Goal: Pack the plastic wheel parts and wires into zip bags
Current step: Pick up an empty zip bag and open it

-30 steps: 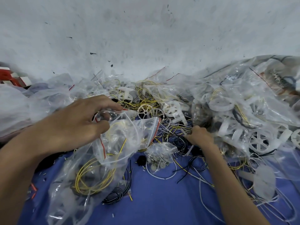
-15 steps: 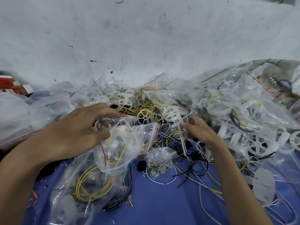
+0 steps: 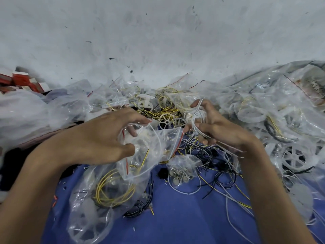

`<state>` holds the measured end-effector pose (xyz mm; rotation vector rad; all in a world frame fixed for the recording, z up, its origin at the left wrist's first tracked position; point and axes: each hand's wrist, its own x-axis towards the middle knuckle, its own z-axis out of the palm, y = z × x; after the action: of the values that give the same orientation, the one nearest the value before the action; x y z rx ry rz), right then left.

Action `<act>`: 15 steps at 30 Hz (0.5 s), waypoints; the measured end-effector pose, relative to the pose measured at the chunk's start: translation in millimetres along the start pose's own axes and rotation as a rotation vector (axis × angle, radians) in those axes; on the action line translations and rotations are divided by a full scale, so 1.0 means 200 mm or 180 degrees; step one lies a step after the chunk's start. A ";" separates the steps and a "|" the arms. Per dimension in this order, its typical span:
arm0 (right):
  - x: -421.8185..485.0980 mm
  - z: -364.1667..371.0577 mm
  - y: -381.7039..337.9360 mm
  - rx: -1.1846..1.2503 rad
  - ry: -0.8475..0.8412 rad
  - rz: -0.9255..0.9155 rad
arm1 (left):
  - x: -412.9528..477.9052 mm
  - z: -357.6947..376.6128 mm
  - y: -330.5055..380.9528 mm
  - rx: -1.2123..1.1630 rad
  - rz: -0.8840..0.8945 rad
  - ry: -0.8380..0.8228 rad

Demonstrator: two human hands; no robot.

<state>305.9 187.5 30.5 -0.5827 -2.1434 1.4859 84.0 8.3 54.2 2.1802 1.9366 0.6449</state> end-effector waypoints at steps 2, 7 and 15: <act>0.02 0.05 -0.03 0.0320 -0.0010 -0.0061 | 0.00 0.00 0.01 -0.0043 0.0065 -0.0016; 0.06 0.20 -0.12 0.2091 -0.0374 -0.0431 | 0.01 0.00 0.01 -0.0159 -0.0018 -0.0075; 0.06 0.36 -0.18 0.2618 -0.0834 -0.0888 | -0.01 -0.03 0.03 -0.0411 -0.0043 -0.0023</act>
<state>249.7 128.8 44.2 0.2029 -1.4690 2.1360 86.7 4.6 60.4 2.0875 1.8495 0.7371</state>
